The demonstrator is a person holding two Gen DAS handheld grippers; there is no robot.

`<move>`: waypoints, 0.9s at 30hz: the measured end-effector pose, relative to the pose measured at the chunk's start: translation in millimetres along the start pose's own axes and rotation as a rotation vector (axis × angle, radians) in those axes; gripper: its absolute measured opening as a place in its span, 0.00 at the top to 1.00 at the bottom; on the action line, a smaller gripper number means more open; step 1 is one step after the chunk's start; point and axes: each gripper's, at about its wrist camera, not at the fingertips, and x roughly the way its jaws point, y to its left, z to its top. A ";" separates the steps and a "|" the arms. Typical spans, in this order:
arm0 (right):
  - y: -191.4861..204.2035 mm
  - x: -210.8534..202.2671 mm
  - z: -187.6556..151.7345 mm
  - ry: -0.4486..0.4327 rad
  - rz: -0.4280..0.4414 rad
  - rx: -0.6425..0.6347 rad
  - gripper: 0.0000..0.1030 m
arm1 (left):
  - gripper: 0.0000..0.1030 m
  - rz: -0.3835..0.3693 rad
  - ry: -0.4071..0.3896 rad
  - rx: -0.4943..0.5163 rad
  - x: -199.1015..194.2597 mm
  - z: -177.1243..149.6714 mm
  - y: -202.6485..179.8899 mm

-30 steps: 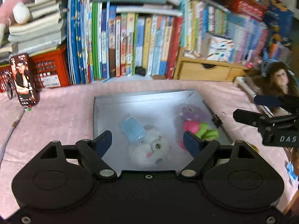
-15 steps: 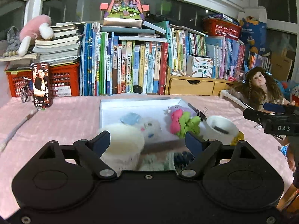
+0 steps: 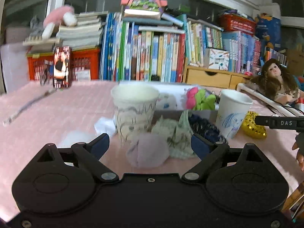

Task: Organize books
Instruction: 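Move both open tools back from the tray toward the remaining toys, then grasp the lavender ball with the left tool while the right grasps the gold bow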

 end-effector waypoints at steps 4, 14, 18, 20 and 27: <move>-3.1 8.7 -2.3 0.023 0.000 0.044 0.00 | 0.16 0.023 0.008 -0.034 10.0 -9.5 3.9; 4.9 27.6 1.7 0.049 0.015 0.088 0.07 | 0.35 0.068 -0.014 -0.035 28.9 -12.8 -2.0; 5.4 32.4 2.1 0.072 0.026 0.097 0.20 | 0.49 0.050 0.020 -0.056 38.3 -15.3 -1.7; 5.6 34.1 1.4 0.090 0.048 0.106 0.32 | 0.53 0.056 0.021 -0.060 40.8 -16.6 -1.6; 17.9 25.2 -2.3 0.075 0.022 0.052 0.51 | 0.60 0.052 0.036 -0.065 34.5 -16.0 -0.2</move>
